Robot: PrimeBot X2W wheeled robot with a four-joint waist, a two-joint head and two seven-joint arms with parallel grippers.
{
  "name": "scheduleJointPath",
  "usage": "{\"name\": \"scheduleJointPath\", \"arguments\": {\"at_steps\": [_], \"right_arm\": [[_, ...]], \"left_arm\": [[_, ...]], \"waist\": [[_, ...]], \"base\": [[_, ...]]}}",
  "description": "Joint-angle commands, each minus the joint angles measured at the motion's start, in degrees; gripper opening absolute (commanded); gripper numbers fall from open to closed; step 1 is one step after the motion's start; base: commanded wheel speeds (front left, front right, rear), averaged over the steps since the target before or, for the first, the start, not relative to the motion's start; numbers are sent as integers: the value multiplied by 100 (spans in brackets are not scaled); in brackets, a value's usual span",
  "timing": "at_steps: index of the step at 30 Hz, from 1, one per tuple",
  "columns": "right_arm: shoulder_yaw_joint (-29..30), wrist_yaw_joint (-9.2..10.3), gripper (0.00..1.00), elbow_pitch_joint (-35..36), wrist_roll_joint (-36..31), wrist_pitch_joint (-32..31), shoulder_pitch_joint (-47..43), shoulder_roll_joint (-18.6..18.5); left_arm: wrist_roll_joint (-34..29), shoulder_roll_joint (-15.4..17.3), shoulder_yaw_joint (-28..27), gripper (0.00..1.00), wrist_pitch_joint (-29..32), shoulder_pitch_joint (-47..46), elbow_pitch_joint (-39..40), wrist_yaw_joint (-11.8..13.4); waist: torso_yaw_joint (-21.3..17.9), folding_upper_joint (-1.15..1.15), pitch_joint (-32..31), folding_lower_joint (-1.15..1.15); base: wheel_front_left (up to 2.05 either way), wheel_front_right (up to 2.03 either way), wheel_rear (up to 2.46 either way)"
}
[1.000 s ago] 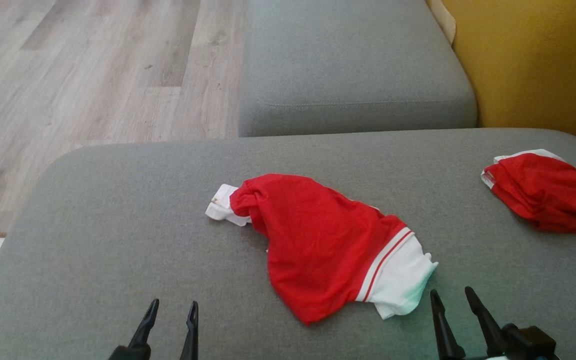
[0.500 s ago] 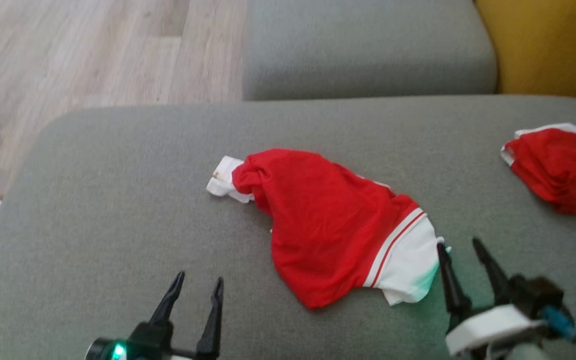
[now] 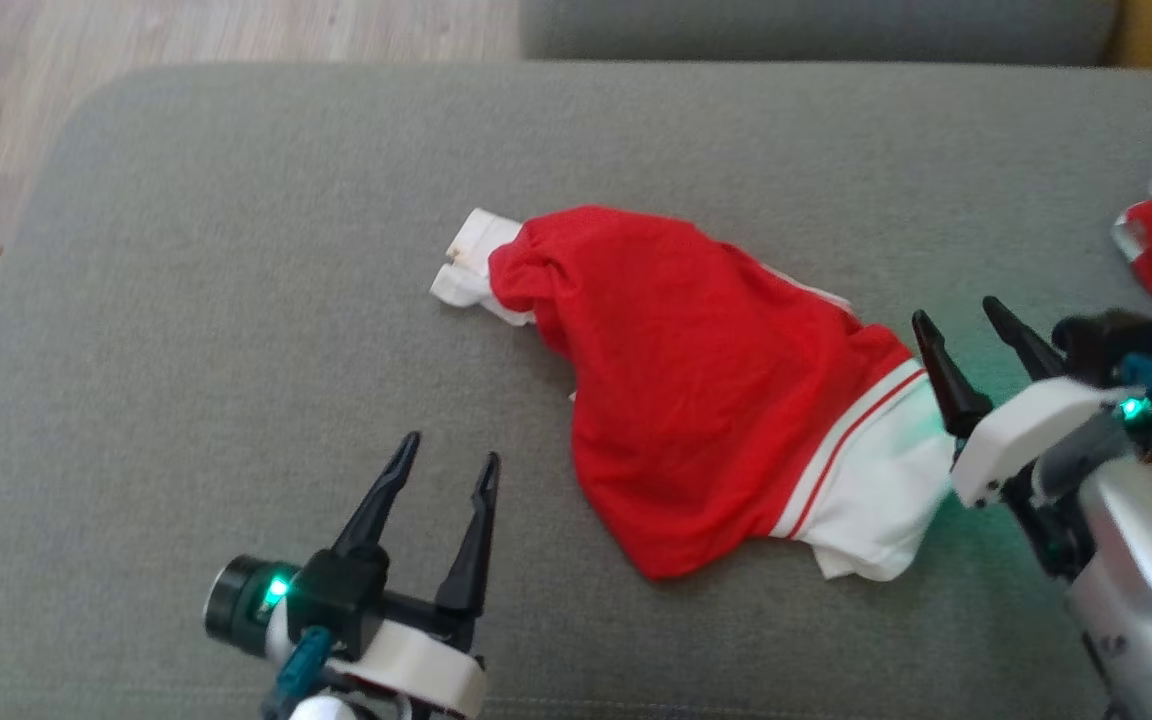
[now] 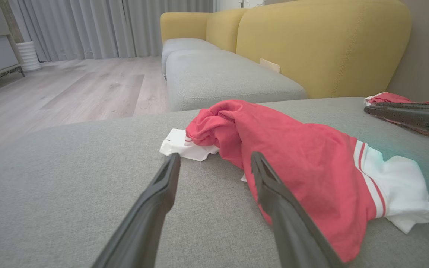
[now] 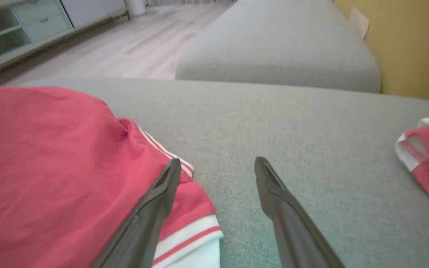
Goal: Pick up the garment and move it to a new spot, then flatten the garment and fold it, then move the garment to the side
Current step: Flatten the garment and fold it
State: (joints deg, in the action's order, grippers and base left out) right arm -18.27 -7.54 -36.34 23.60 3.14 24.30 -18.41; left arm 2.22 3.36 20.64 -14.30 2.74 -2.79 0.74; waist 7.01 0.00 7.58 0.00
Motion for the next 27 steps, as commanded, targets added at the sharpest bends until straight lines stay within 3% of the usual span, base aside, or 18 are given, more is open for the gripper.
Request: {"name": "scheduleJointPath", "arguments": {"at_steps": [1, 10, 11, 12, 13, 14, 27], "right_arm": [[-259, 5, 100, -26, 229, -210, 165, -198], [-1135, 5, 100, -288, 1251, -937, 238, -573], [-1248, 5, 82, -251, 1353, -977, 221, -590], [-1248, 5, 82, -251, 1353, -977, 221, -590], [-1343, 5, 38, -217, 1458, -1003, 210, -609], [-1427, 5, 0, -185, 1557, -1013, 207, -631], [-1545, 5, 0, 3, 1980, 10, 1133, -1139]], "left_arm": [[64, -47, -94, 100, -70, -270, 167, -15], [126, -47, -24, 100, -70, -434, 109, 25], [125, -47, -28, 100, -70, -430, 98, 24], [125, -47, -28, 100, -70, -430, 98, 24], [123, -48, -31, 100, -70, -427, 90, 21], [121, -48, -30, 100, -70, -428, 84, 21], [85, -48, -102, 100, -70, -319, 80, 33]], "waist": [[134, 0, 174, 0], [250, 0, 280, 0], [237, 0, 280, 0], [237, 0, 280, 0], [223, 0, 278, 0], [212, 0, 277, 0], [-247, 0, -117, 0]], "base": [[0, 0, 0], [0, 0, 0], [0, 0, 0], [0, 0, 0], [0, 0, 0], [0, 0, 0], [0, 0, 0]]}}
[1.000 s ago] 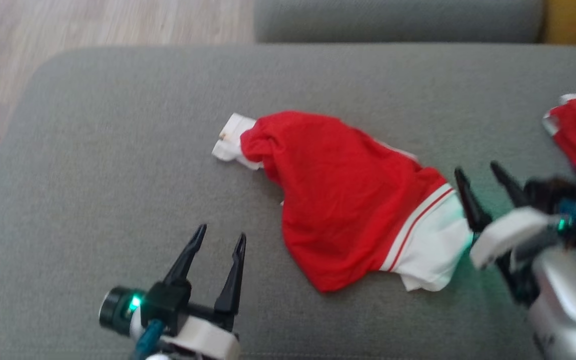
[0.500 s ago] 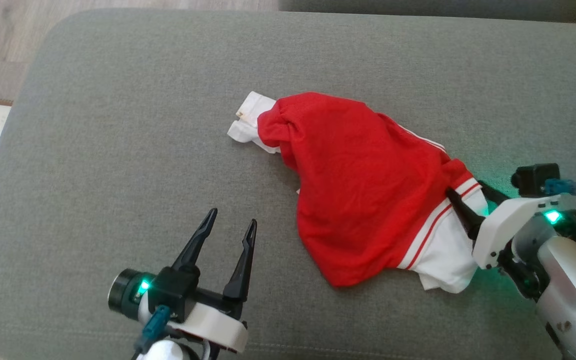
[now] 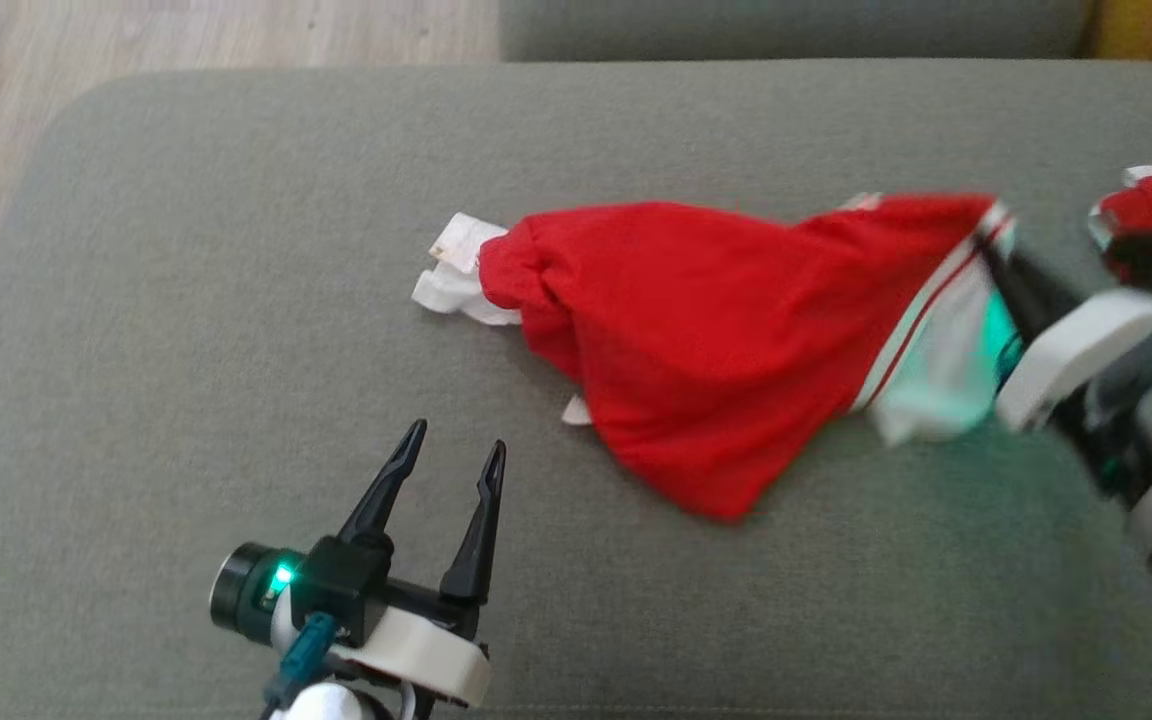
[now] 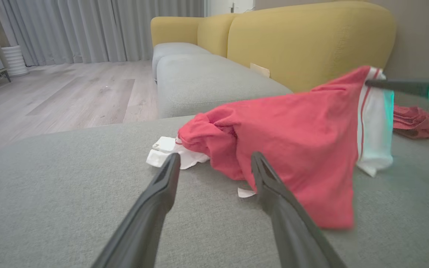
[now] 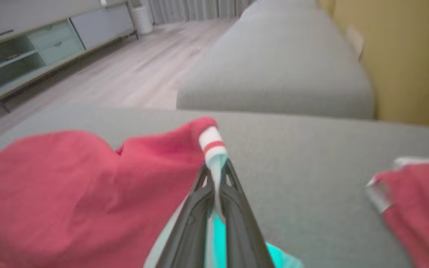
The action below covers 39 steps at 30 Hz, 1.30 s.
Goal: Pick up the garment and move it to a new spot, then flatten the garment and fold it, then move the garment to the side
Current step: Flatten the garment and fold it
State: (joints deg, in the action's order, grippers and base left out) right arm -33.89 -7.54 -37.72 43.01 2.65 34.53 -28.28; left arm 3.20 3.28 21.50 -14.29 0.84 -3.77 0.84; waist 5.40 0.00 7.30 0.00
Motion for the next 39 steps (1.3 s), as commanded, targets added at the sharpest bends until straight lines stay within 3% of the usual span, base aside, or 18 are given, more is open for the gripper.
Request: {"name": "scheduleJointPath", "arguments": {"at_steps": [1, 11, 16, 24, 29, 30, 36, 37, 38, 39], "right_arm": [[38, 5, 0, 169, 22, 125, 262, -229], [112, 5, 0, 640, -439, 191, 1760, -982], [71, 5, 0, 996, -738, 198, 2226, -919], [-742, 5, 0, 1135, -681, 117, 1499, 37], [-1491, 5, 0, 811, -323, 239, 725, 980], [-1491, 5, 0, 811, -323, 239, 725, 980], [-2447, 5, 0, 304, 28, 460, 244, 1964], [-2542, 5, 93, 202, 65, 528, 224, 2081], [-2644, 5, 100, 129, 106, 607, 210, 2179], [-2731, 5, 100, 90, 176, 699, 199, 2255]], "left_arm": [[-11, -40, -181, 100, -71, -106, 179, 26], [191, -40, 130, 100, -71, 92, 165, 205], [212, -40, 226, 100, -71, 200, 166, 254], [177, -40, 181, 100, -71, 256, 136, 231], [124, -40, 156, 100, -71, 251, 84, 163], [124, -40, 156, 100, -71, 251, 84, 163], [102, -40, 155, 100, -71, 192, 58, 105], [99, -40, 157, 100, -71, 184, 56, 102], [96, -40, 163, 100, -71, 179, 52, 99], [90, -40, 180, 100, -71, 179, 37, 92]], "waist": [[-132, 0, -144, 0], [-216, 0, -763, 0], [-115, 0, -857, 0], [168, 0, -843, 0], [342, 0, -817, 0], [342, 0, -817, 0], [502, 0, -760, 0], [514, 0, -749, 0], [526, 0, -746, 0], [544, 0, -739, 0]], "base": [[0, 0, 0], [0, 0, 0], [0, 0, 0], [0, 0, 0], [0, 0, 0], [0, 0, 0], [0, 0, 0], [0, 0, 0], [0, 0, 0], [0, 0, 0]]}}
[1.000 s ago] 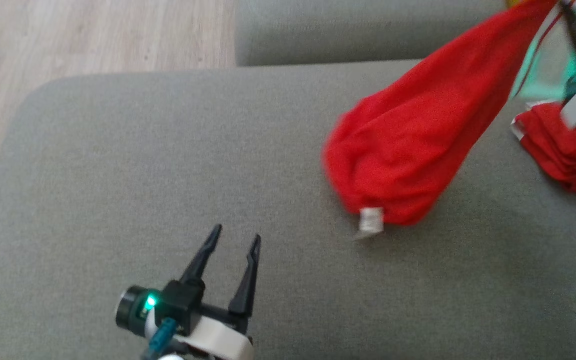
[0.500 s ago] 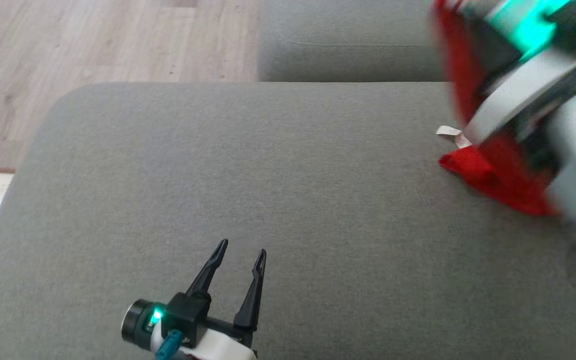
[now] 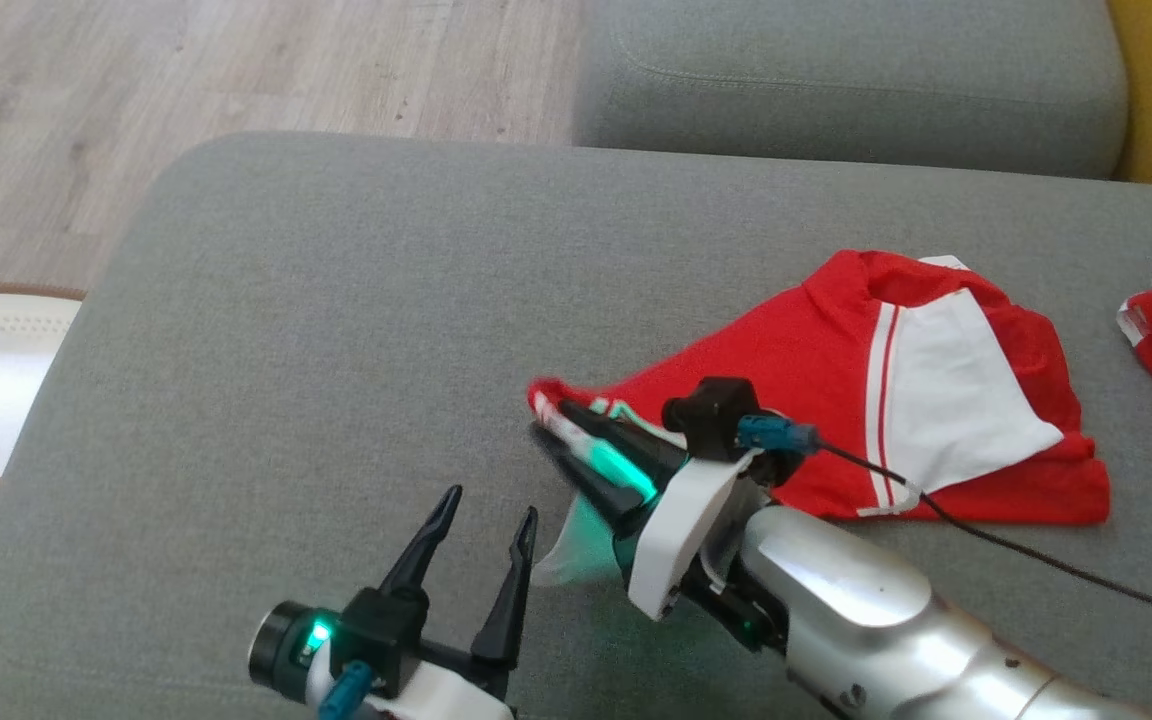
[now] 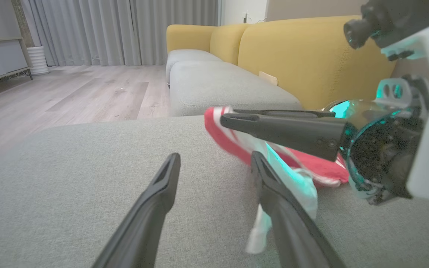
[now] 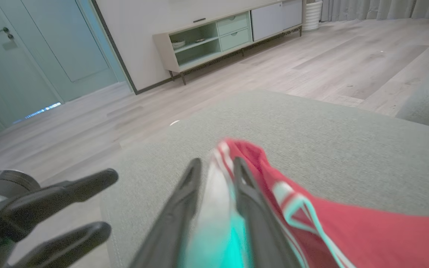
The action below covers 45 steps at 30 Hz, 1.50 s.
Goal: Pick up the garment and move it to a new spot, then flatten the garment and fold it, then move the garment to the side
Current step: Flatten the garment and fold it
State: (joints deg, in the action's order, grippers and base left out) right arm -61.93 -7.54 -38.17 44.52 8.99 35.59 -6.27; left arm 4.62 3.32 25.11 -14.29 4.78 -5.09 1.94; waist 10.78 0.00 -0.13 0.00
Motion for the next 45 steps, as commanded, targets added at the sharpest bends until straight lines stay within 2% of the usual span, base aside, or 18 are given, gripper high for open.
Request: {"name": "scheduleJointPath", "arguments": {"at_steps": [1, 6, 10, 14, 19, 23, 26, 27, 32, 36, 45], "right_arm": [[17, 5, 100, 103, 111, 160, 80, 109], [69, 5, 100, 35, 359, 522, 177, 178], [473, 5, 100, 77, 279, 592, 285, -110], [1442, 5, 100, 275, -196, 598, 64, -629], [2916, 5, 100, 550, -942, 599, -914, -1077], [3973, 5, 100, 842, -1506, 600, -1810, -1085], [4568, 5, 100, 1094, -1880, 600, -2330, -952], [4812, 5, 100, 1273, -2096, 600, -2559, -828], [5070, 5, 100, 1660, -2502, 550, -2674, -592], [5142, 5, 100, 1857, -2646, 464, -2649, -483], [5123, 5, 100, 2174, -2768, 329, -2540, -238]], "left_arm": [[-57, -45, -154, 100, -71, -218, 149, -35], [-91, -45, -93, 100, -71, -181, 132, -26], [-111, -45, -113, 100, -71, -154, 149, -3], [-145, -45, -109, 100, -71, -148, 141, -57], [-315, -21, 113, 100, -71, -239, 73, -303], [-532, 20, 500, 100, -71, -476, -61, -556], [-649, 22, 867, 100, -71, -797, -277, -713], [-682, 14, 1096, 100, -71, -1026, -605, -784], [-827, -11, 1654, 100, -71, -1780, -1652, -881], [-817, -31, 1841, 100, -71, -2167, -2117, -877], [-1105, -41, 2168, 100, -71, -3191, -3232, -579]], "waist": [[23, 0, -3, 0], [-51, 0, -73, 0], [-150, 0, -95, 0], [-231, 0, -103, 0], [-312, 0, -121, 0], [-492, 0, -96, 0], [-690, 0, -42, 0], [-874, 0, 17, 0], [-1383, 0, 261, 0], [-1629, 0, 402, 0], [-2067, 0, 797, 0]], "base": [[0, 0, 0], [0, 0, 0], [0, 0, 0], [0, 0, 0], [0, 0, 0], [0, 0, 0], [0, 0, 0], [0, 0, 0], [0, 0, 0], [0, 0, 0], [0, 0, 0]]}}
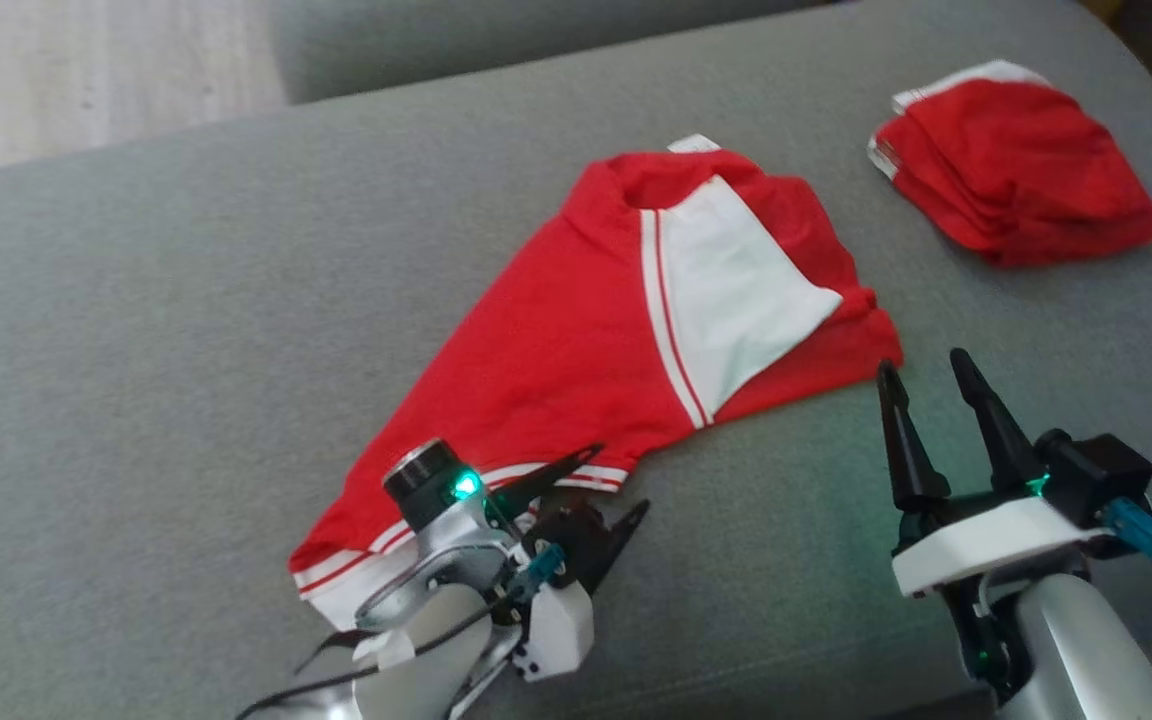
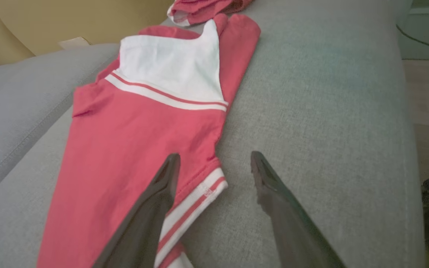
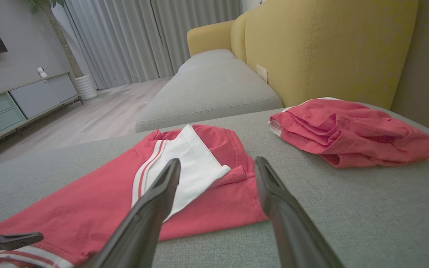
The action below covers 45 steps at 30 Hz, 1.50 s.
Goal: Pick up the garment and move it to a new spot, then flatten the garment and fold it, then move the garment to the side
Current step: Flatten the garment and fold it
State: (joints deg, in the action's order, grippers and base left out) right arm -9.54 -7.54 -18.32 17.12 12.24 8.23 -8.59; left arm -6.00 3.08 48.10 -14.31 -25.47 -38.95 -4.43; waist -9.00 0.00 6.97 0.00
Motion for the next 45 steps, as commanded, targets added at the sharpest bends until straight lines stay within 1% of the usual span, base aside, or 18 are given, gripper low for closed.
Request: {"name": "scheduleJointPath", "arguments": {"at_steps": [1, 7, 8, 9, 10, 11, 12, 13, 14, 15, 18, 19, 21, 22, 29, 35, 39, 45], "right_arm": [[-119, 5, 100, 194, -28, 1, 209, 10], [-141, 5, 100, 236, -10, 9, 258, 70], [-139, 5, 100, 241, -10, 12, 259, 74], [-136, 5, 100, 244, -9, 16, 258, 78], [-132, 5, 100, 245, -7, 19, 256, 81], [-129, 5, 100, 245, -5, 21, 254, 84], [-125, 5, 100, 243, -3, 23, 253, 87], [-121, 5, 100, 238, -4, 24, 251, 90], [-122, 5, 100, 231, -4, 26, 250, 95], [-128, 5, 100, 225, -1, 27, 248, 99], [-154, 5, 100, 217, 12, 23, 255, 106], [-163, 5, 100, 218, 20, 21, 266, 107], [-187, 5, 100, 222, 35, 13, 284, 99], [-198, 5, 100, 225, 43, 8, 293, 91], [-174, 5, 100, 238, 75, -17, 292, 7], [-118, 5, 100, 271, 61, -21, 218, -7], [-68, 5, 100, 300, 49, -15, 146, -1], [-46, 5, 100, 349, 17, 4, 127, 53]], "left_arm": [[-55, -17, -105, 100, -69, -223, 14, 65], [9, -18, -18, 100, -69, -441, -635, 77], [12, -18, -4, 86, -69, -473, -693, 101], [-9, -18, 25, 53, -69, -507, -744, 138], [-46, -18, 68, 45, -69, -539, -779, 176], [-56, -18, 94, 47, -69, -557, -780, 218], [-45, -18, 111, 59, -69, -564, -771, 245], [-41, -18, 135, 75, -69, -575, -740, 272], [-41, -18, 162, 83, -69, -587, -706, 297], [-30, -18, 183, 86, -69, -590, -686, 313], [28, -19, 225, 65, -69, -604, -667, 335], [49, -19, 235, 48, -69, -619, -658, 340], [83, -18, 261, 23, -69, -658, -626, 350], [99, -16, 272, 0, -69, -677, -613, 355], [254, 52, 320, 0, -69, -723, -424, 410], [463, 292, 103, 0, -69, -804, 263, 564], [633, 872, -345, 0, -69, -1035, 946, 704], [714, 2141, -1136, 0, -69, -1559, 1471, 774]], "waist": [[-116, 0, 103, 0], [-187, 0, 171, 0], [-186, 0, 173, 0], [-183, 0, 172, 0], [-177, 0, 169, 0], [-171, 0, 167, 0], [-164, 0, 164, 0], [-156, 0, 162, 0], [-148, 0, 159, 0], [-142, 0, 157, 0], [-137, 0, 162, 0], [-141, 0, 168, 0], [-149, 0, 184, 0], [-152, 0, 192, 0], [-177, 0, 168, 0], [-177, 0, 92, 0], [-188, 0, 51, 0], [-327, 0, 218, 0]], "base": [[0, 0, 0], [0, 0, 0], [0, 0, 0], [0, 0, 0], [0, 0, 0], [0, 0, 0], [0, 0, 0], [0, 0, 0], [0, 0, 0], [0, 0, 0], [0, 0, 0], [0, 0, 0], [0, 0, 0], [0, 0, 0], [0, 0, 0], [0, 0, 0], [0, 0, 0], [0, 0, 0]]}}
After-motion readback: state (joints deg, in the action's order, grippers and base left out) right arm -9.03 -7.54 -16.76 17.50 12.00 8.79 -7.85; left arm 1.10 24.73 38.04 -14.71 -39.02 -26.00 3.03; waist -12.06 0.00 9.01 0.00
